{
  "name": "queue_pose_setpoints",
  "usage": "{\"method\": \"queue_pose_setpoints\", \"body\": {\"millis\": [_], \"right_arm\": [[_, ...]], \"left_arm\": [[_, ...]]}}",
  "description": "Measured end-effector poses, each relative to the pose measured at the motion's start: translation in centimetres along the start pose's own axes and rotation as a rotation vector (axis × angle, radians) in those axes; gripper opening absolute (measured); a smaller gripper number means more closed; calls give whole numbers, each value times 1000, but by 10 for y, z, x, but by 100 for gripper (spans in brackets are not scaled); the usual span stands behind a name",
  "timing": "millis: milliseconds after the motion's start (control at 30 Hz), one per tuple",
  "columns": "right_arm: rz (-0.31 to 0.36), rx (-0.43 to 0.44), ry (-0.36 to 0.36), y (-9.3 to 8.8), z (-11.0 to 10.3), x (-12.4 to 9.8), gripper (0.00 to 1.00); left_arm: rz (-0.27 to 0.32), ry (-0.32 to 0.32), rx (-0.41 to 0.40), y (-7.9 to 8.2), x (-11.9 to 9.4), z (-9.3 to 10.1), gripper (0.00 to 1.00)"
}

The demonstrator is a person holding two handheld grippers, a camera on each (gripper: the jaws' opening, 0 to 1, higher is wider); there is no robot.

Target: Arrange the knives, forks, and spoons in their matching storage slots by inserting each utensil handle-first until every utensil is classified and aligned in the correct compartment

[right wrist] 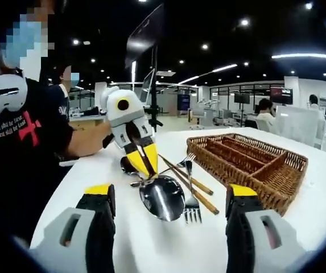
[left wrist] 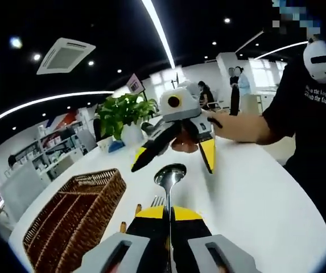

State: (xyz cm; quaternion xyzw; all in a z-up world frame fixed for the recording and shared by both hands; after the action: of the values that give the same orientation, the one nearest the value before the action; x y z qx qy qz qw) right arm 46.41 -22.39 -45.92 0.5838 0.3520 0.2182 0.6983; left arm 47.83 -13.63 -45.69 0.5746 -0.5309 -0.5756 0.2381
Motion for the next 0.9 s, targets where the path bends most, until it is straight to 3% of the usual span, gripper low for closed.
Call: {"method": "queue_pose_setpoints", "body": {"millis": [133,433,900], "right_arm": [[38,29,60,4,-10,1,56],[58,36,81,7,-13,2,35],[30,-33,101,2,-20,2,33]], "left_arm": [[-4,-12,4,0,1,2,1],[7,-27,12,2,1,5,1],[-5,-65,-13,-6,8,11,2]]}}
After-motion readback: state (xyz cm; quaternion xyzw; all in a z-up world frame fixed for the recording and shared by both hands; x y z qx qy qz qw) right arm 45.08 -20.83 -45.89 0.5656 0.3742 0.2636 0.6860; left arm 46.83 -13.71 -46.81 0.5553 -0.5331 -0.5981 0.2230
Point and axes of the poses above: the point that each gripper's makers call its tool centre point, and the gripper's own axes: x roughly forward along the fingers, z roughly to its right, y roughly out of its top, the point moved 3 cm from there along -x, roughly backward along the fingers, and after that the axes turned 10 degrees about -y, right-handed, at the moved point
